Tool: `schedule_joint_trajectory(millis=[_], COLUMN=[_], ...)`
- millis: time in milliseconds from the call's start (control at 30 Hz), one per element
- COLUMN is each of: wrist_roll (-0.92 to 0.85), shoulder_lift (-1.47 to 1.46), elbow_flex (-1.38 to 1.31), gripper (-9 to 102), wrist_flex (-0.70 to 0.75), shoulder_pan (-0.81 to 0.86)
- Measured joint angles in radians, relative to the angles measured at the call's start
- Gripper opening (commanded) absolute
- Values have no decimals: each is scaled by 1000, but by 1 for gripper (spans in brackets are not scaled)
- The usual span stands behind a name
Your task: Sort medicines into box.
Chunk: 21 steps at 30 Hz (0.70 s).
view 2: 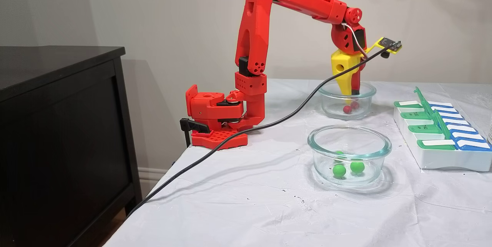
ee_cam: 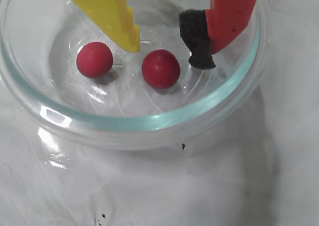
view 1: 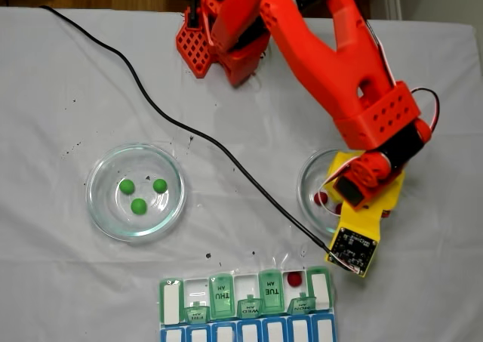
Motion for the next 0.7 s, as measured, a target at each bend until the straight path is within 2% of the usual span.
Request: schedule_joint_trajectory(millis=[700], wrist_roll=[-34], shoulder_lift=[-11], elbow_flex=[64], gripper=[20], wrist_flex=[-103], shoulder_pan=[11])
